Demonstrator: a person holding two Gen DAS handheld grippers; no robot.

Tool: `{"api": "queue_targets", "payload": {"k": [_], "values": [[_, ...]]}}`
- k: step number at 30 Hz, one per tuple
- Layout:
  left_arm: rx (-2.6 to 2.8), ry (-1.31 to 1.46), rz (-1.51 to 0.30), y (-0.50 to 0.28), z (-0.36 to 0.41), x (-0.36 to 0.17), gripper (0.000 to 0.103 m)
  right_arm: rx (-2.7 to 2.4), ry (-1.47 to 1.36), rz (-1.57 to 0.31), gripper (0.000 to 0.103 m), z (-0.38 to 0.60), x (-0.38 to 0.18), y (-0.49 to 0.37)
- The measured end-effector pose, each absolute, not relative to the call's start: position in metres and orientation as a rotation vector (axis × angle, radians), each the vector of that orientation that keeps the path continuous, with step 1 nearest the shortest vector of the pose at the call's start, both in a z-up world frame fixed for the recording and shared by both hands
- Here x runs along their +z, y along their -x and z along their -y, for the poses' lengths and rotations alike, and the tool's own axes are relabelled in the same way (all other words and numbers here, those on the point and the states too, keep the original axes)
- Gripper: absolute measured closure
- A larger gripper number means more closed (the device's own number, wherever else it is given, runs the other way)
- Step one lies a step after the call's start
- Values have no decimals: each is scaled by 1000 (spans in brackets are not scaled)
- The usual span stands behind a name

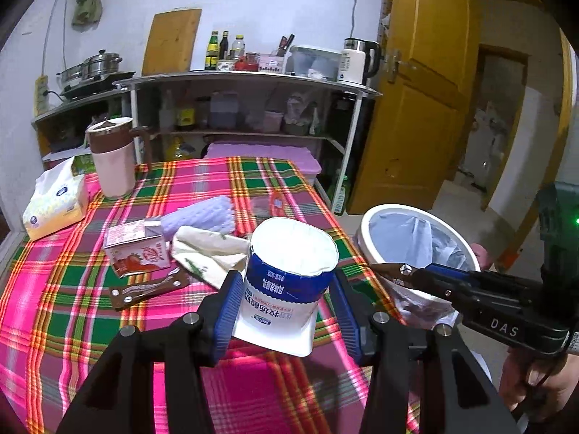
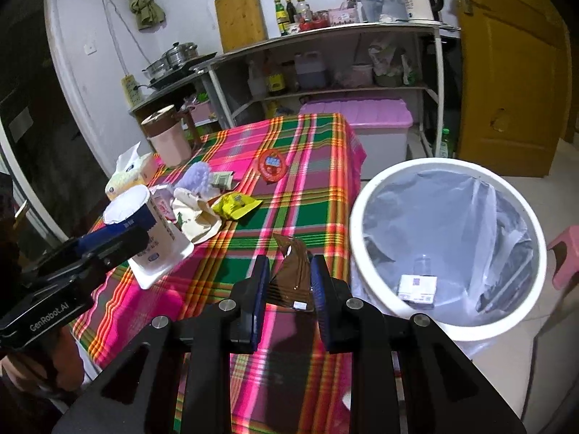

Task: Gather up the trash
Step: 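Carry both items over the bin and release them from both tools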

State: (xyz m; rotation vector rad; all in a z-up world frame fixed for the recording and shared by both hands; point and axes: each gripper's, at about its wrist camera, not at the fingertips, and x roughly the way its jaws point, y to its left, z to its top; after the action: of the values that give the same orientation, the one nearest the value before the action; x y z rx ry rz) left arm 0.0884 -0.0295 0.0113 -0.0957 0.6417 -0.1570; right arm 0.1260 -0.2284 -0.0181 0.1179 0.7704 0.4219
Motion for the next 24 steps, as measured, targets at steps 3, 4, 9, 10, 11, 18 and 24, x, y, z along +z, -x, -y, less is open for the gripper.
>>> {"api": "queue_targets", "payload": {"k": [3, 4, 9, 10, 11, 18, 24], "values": [[-183, 92, -641, -94, 39, 14, 53, 395, -130, -757, 78, 243, -15, -123], [-191, 91, -640, -95, 43, 14, 53, 384, -134, -755, 78, 248, -14, -122], [-255, 72, -632, -108, 68, 19, 53, 316, -163, -748, 78, 277, -14, -120], [-266, 69, -631, -110, 73, 19, 53, 303, -169, -748, 78, 282, -14, -121], [-282, 65, -629, -113, 79, 20, 53, 286, -175, -749, 78, 290, -15, -120], [-377, 38, -621, -132, 122, 22, 53, 216, -205, -759, 78, 321, -19, -123], [-441, 25, -640, -145, 151, 15, 53, 186, -218, -774, 78, 338, -25, -129]]}}
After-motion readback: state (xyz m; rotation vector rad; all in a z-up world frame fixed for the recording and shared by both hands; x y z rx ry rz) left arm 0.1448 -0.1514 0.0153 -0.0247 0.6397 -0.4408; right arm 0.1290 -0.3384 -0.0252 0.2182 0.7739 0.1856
